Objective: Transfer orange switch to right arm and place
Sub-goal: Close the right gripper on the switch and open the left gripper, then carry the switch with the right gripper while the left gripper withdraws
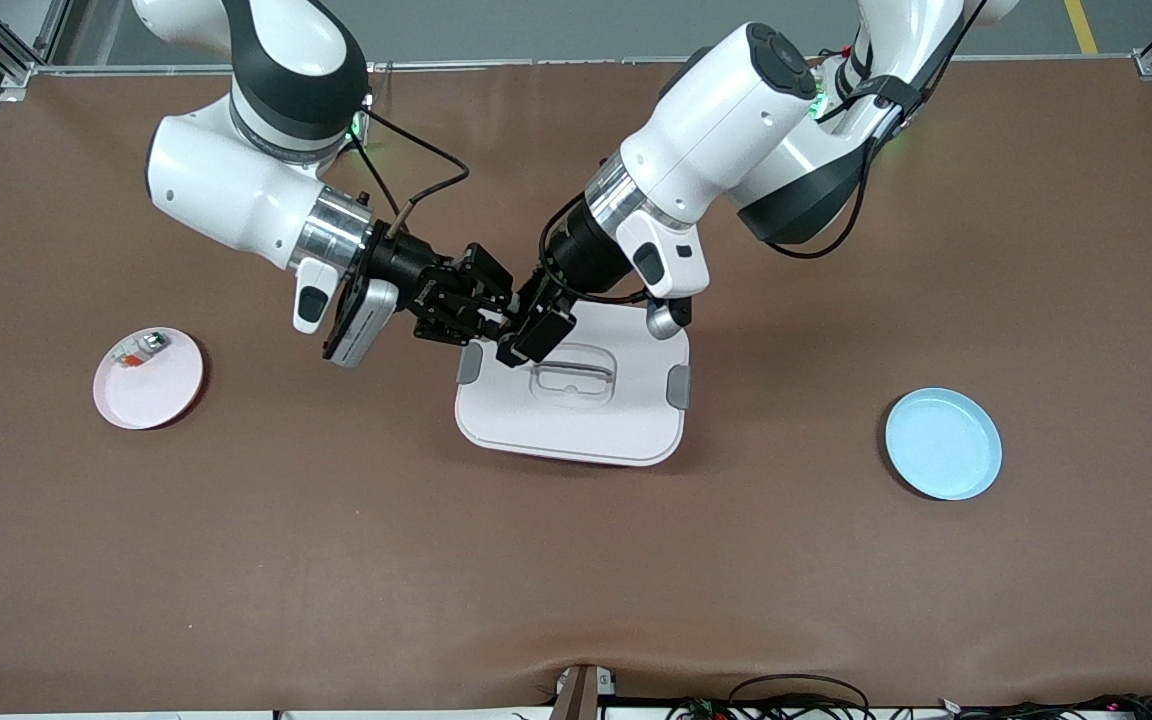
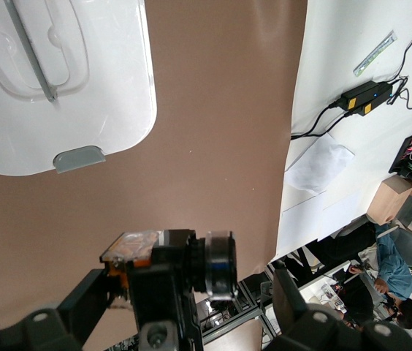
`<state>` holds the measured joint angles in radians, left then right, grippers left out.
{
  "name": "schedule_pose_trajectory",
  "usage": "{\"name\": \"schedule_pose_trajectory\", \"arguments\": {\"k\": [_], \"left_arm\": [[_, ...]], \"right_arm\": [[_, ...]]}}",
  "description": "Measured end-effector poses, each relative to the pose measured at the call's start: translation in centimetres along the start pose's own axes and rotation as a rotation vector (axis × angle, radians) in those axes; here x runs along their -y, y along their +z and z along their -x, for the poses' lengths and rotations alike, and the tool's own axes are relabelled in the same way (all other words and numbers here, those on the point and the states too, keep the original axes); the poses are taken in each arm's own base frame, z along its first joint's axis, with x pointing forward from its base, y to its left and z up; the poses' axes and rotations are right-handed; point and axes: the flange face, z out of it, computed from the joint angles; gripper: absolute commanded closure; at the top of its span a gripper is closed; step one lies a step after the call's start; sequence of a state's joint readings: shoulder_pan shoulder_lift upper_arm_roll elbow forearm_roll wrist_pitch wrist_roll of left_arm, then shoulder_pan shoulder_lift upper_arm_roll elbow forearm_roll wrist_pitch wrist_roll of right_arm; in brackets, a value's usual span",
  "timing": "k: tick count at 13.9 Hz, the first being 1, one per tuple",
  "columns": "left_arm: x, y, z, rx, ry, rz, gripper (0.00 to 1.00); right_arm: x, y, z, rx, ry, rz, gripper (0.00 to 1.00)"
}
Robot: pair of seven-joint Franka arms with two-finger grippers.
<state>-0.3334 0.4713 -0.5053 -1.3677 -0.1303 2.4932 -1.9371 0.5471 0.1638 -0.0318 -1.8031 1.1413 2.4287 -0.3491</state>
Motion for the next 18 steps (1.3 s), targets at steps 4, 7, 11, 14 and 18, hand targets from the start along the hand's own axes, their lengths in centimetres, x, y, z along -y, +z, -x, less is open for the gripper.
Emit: {"name": "schedule_pose_trajectory", "arguments": {"k": [4,7,11,14,18], "left_arm": [[-1.3,-1.6,-0.2,-0.001,0.002,0.043,0.00],[-2.3,-4.5,-1.1,-0.058,0.041,0.050,0.00],[-2.6,-8.7,-4.5,-0.156,0.166,-0.049,0.00],[-1.9,-11.7,-8.1,-0.158,0.257,-0.091,0.00],[-0.1,-16.6,-14.7,-0.161,0.379,-0.262,0.00]], "right_arm": [[-2.1,-1.8,-0.8,0.088,-0.067,0.060,1.00],[-4.4,-5.0,-1.4,0.212,-0.166,0.167,1.00],[-8.5,-12.4,-1.9,0.400,-0.345,0.298,1.00],[-11.1,-17.1,-1.8,0.519,-0.474,0.396,1.00],[-13.8,-21.8,-1.7,0.646,-0.647,0.478,1.00]]}}
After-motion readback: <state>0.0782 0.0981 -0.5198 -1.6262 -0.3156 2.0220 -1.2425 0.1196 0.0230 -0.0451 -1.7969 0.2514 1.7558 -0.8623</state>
